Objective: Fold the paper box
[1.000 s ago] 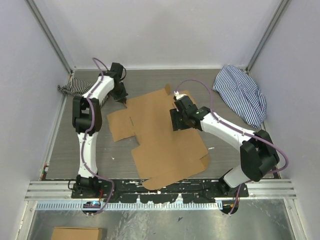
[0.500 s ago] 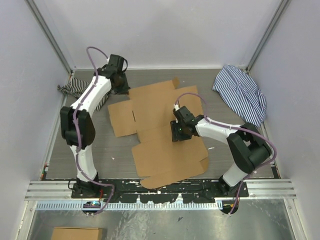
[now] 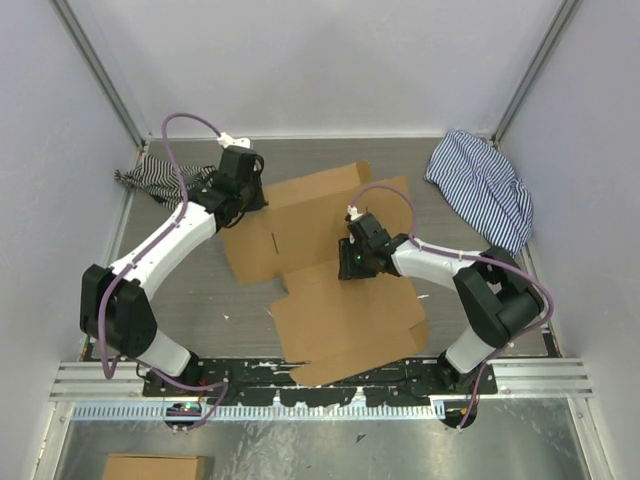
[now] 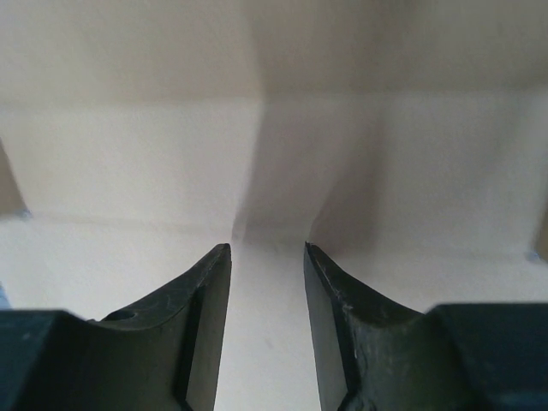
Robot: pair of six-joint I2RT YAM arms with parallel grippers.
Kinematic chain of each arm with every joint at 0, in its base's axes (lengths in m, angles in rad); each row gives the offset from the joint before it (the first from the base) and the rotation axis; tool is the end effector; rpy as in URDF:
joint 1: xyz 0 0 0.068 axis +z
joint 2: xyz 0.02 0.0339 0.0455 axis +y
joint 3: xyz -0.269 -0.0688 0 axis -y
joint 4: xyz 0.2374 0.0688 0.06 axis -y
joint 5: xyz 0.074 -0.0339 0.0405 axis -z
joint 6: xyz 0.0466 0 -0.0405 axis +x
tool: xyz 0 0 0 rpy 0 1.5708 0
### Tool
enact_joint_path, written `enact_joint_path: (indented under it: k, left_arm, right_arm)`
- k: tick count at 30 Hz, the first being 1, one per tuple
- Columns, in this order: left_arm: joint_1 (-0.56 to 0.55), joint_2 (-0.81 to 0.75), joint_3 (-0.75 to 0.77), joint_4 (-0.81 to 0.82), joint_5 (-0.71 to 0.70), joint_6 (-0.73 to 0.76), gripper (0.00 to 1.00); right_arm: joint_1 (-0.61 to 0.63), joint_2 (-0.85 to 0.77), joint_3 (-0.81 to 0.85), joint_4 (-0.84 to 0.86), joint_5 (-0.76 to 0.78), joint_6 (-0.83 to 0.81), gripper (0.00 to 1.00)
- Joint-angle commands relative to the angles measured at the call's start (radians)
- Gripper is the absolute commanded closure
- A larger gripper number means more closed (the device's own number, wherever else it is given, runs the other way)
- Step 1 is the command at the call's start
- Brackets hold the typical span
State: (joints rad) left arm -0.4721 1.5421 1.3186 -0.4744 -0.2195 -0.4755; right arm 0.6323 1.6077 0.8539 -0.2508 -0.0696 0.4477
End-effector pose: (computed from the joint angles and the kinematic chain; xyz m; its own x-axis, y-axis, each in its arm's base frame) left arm 0.3151 -0.1495 0.3115 -0.6440 -0.1728 -0.7452 0.0005 0.9740 -0.2263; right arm 0.2471 0.1851 0.1619 -0.8819 -0.1108 -0.4581 -0.2639 0.9215 0.2851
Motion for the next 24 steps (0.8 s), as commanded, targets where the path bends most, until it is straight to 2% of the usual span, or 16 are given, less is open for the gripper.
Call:
enact_joint_path:
  k: [1,7,12,19,24]
  left_arm:
    - [-0.043,0.001,-0.105,-0.012,0.003,-0.020,1.00]
    - [-0.136,-0.079,-0.175,0.058,-0.111,-0.010,1.00]
    - [-0.167,-0.172,-0.217,0.095,-0.227,0.028,1.00]
    - [-0.174,-0.365,-0.331,0.224,-0.339,0.102,1.00]
    - [-0.174,-0.416,-0.341,0.288,-0.432,0.160,1.00]
  right_arm:
    - [0.023,-0.094,-0.026,0.088,-0.017,0.003,0.55]
    - [0.029,-0.161,-0.050,0.136,-0.031,-0.005,0.55]
    - [0.035,-0.200,-0.113,0.228,-0.045,0.004,0.56]
    - [0.035,-0.328,-0.215,0.391,-0.054,0.014,0.57]
    - [0.043,-0.367,-0.212,0.365,-0.145,0.001,0.60]
